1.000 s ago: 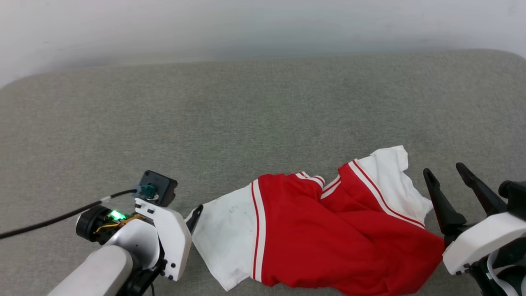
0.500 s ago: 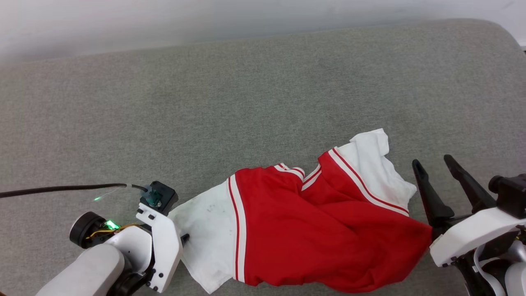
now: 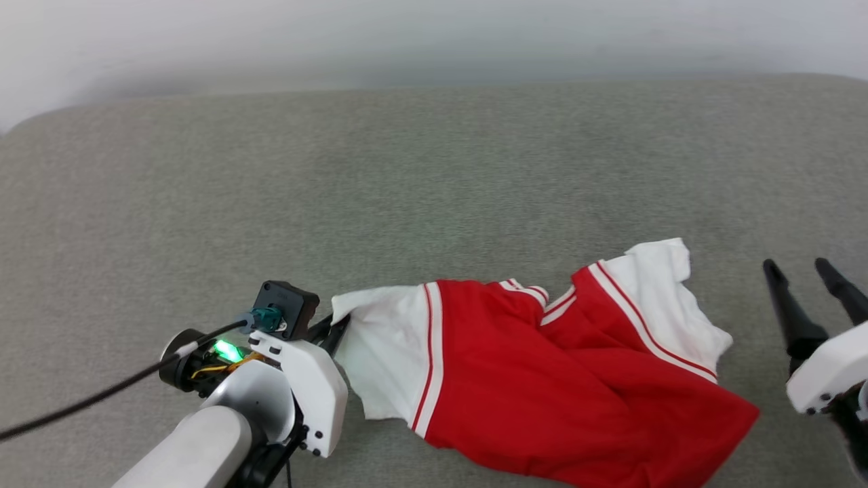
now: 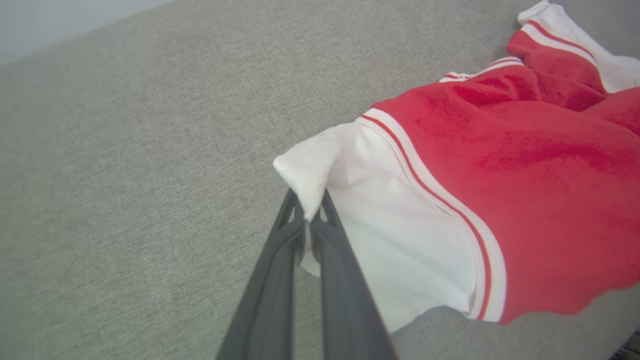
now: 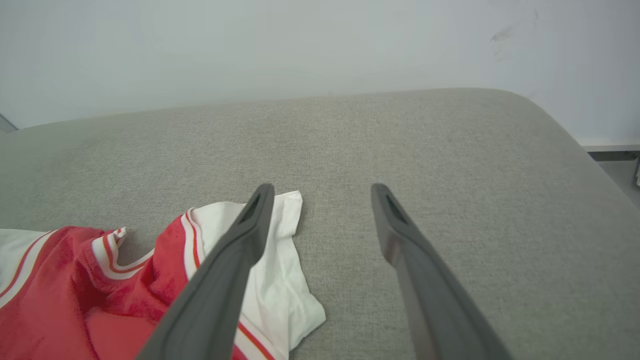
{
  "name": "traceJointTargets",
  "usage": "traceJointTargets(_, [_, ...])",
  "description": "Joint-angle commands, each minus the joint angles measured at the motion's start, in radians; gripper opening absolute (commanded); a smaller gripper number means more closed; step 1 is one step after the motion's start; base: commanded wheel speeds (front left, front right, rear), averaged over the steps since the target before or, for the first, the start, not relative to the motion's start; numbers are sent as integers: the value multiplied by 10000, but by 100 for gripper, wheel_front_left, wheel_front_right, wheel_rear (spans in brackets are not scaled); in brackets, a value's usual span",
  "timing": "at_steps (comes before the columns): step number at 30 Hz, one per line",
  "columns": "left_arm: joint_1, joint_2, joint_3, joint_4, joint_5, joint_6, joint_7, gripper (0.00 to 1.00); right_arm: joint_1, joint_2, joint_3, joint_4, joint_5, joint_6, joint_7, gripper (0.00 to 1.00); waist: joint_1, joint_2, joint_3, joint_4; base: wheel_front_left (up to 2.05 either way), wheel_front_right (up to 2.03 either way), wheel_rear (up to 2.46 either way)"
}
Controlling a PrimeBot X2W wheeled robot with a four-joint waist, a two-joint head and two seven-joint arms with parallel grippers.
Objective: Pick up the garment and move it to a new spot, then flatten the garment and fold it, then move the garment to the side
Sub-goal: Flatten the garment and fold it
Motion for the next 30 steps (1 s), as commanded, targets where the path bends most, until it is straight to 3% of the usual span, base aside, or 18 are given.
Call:
traceJointTargets(1, [-119, -75, 64, -346, 180, 137, -249, 0, -432, -459, -4, 320, 352, -2, 583, 100, 0, 0, 92, 484, 0, 0, 0])
traceJointTargets(7, [-439, -334, -24, -1151, 574, 244, -721, 0, -1512, -1672, 722, 1357, 1278, -3, 2653, 100, 0, 0, 420, 1100, 0, 0, 0])
traceJointTargets(8, [-639, -479, -100, -1382, 718, 219, -855, 0, -2054, -2037, 1217, 1883, 1643, -3, 3502, 100, 0, 0, 685, 1332, 0, 0, 0])
traceJointTargets(13, [-952, -718, -216, -1574, 906, 166, -1033, 0, -2959, -2330, 2152, 2948, 2188, -3, 4550, 100, 0, 0, 1240, 1644, 0, 0, 0])
traceJointTargets(19, [-988, -801, -211, -1465, 828, 106, -1218, 0, -3025, -2202, 3172, 4047, 2675, -3, 5982, 100, 0, 0, 1475, 1748, 0, 0, 0])
traceJointTargets(20, [-968, -813, -203, -1442, 815, 106, -1252, 0, -3010, -2172, 3339, 4120, 2750, -2, 6137, 84, 0, 0, 1476, 1750, 0, 0, 0])
traceJointTargets(22, [-946, -818, -221, -1364, 775, 85, -1287, 0, -3075, -2073, 3532, 4177, 2969, 14, 6318, 0, 0, 0, 1451, 1753, 0, 0, 0])
traceJointTargets(26, [-923, -833, -231, -1143, 712, -7, -1377, 0, -3498, -2143, 3726, 4171, 3079, 11, 6322, 0, 0, 0, 1232, 1638, 0, 0, 0])
traceJointTargets(30, [-1124, -722, 88, -846, 629, 107, -1569, 0, -4293, -2272, 3846, 3722, 2952, 9, 5578, 0, 0, 0, 880, 1343, 0, 0, 0])
